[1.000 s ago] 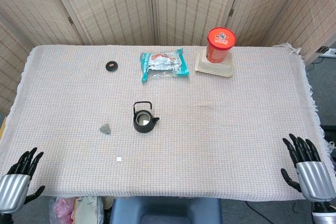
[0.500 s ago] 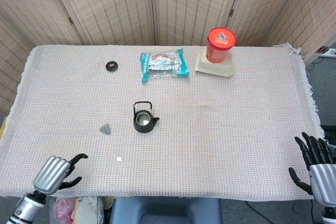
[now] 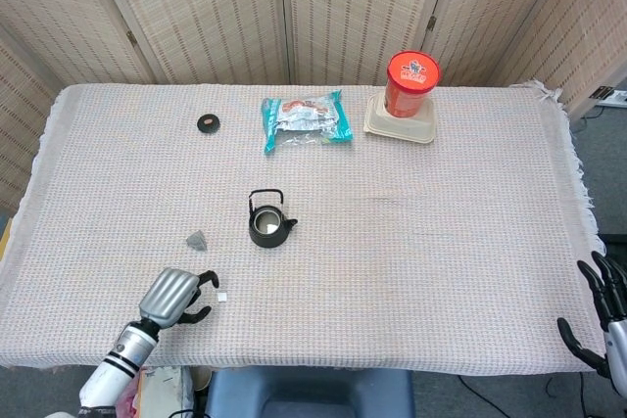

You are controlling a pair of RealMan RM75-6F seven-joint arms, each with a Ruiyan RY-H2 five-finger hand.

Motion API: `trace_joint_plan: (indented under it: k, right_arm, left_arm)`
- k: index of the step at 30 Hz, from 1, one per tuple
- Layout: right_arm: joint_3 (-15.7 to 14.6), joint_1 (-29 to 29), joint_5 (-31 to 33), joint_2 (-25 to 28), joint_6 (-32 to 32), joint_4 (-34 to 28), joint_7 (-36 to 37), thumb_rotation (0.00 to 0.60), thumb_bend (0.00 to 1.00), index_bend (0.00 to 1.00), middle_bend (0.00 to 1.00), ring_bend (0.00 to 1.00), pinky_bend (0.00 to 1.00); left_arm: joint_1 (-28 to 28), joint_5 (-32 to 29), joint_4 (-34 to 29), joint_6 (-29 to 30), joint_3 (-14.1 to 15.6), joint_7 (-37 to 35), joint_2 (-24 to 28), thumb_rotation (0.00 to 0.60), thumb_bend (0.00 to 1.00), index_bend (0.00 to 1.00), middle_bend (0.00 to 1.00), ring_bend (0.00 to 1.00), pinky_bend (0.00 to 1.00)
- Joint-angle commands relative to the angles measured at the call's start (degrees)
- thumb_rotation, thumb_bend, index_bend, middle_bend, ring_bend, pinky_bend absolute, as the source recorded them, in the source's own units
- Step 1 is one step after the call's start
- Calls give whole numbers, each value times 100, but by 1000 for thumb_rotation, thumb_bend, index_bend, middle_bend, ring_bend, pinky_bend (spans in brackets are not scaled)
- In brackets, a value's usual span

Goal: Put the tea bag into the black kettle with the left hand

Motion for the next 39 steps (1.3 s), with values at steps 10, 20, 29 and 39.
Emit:
trace_joint_plan:
  k: [10,20,29,39]
  right_arm:
    - [-20,-43,-102,-26,55,70,3,600,269,0,0,0,0]
    - [-16,-29,-105,-22,-8,44,-55,600,269,0,0,0,0]
    - [-22,-7,-121,-16,-66,33,-79,600,268,0,0,0,0]
    - [-30,-26,-161,-23,-28,48,-83,600,269,0,0,0,0]
  left_arm:
    - [-193,-482,579,-121,74,82,-621,600,319,443,1000,1000,1000]
    - [-271,-592,975,-46,95,81,-825,600,320,463,1000,1000,1000]
    - [-296,-692,995,-25,175,116,-891,600,325,464,1000,1000,1000]
    - [-362,-864,1123,-72,166,123,-936,600,394,478,1000,1000,1000]
